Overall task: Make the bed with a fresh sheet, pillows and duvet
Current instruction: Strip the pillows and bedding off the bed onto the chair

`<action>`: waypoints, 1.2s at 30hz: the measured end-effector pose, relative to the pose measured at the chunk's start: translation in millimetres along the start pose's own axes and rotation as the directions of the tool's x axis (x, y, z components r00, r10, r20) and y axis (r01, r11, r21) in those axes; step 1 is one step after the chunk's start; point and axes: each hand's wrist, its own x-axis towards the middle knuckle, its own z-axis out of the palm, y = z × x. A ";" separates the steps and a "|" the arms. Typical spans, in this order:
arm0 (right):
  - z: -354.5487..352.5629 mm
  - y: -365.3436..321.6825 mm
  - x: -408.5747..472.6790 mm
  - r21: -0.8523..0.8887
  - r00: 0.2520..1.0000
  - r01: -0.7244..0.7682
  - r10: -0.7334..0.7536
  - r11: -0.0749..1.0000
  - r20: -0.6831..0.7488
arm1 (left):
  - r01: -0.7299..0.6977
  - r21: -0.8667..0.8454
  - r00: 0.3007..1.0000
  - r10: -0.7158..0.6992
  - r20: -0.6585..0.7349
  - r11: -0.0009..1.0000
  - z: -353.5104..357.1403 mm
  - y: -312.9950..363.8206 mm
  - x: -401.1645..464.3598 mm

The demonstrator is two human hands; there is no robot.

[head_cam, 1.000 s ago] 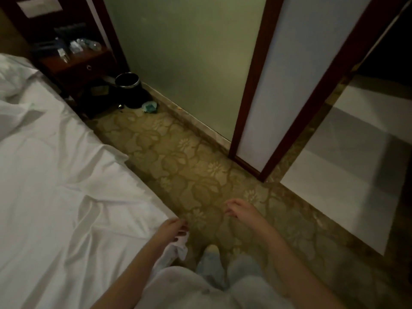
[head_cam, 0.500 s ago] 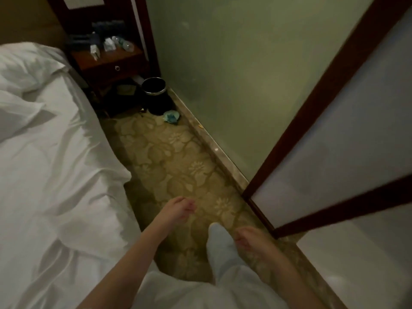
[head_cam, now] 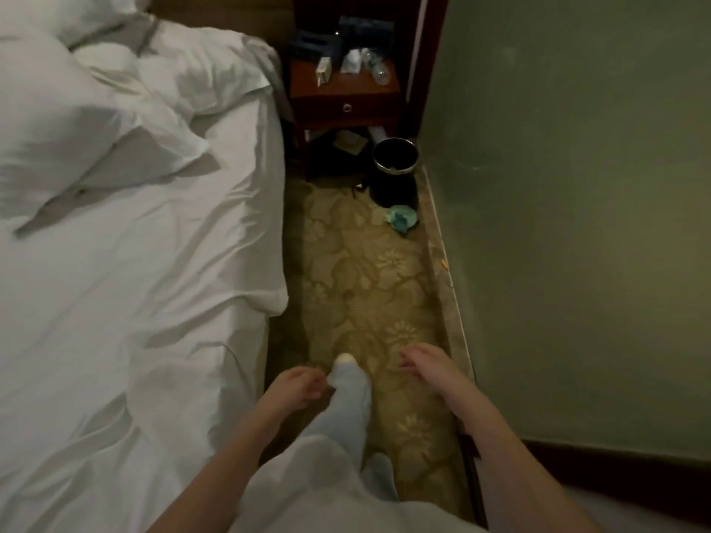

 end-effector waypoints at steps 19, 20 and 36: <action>-32.1 -282.2 245.9 -0.221 0.988 0.019 0.016 0.975 0.154 | -0.032 -0.231 0.993 0.006 -0.115 0.973 -87.0 266.6 225.4; -35.2 -289.0 254.5 -0.230 0.988 0.010 0.025 0.973 0.149 | -0.055 -0.228 0.993 0.030 -0.115 0.972 -91.4 281.5 231.6; 3.5 -563.0 482.9 -0.604 0.910 0.245 0.035 0.759 0.412 | -0.112 -0.608 0.925 -0.141 -0.352 0.786 -172.9 465.6 385.3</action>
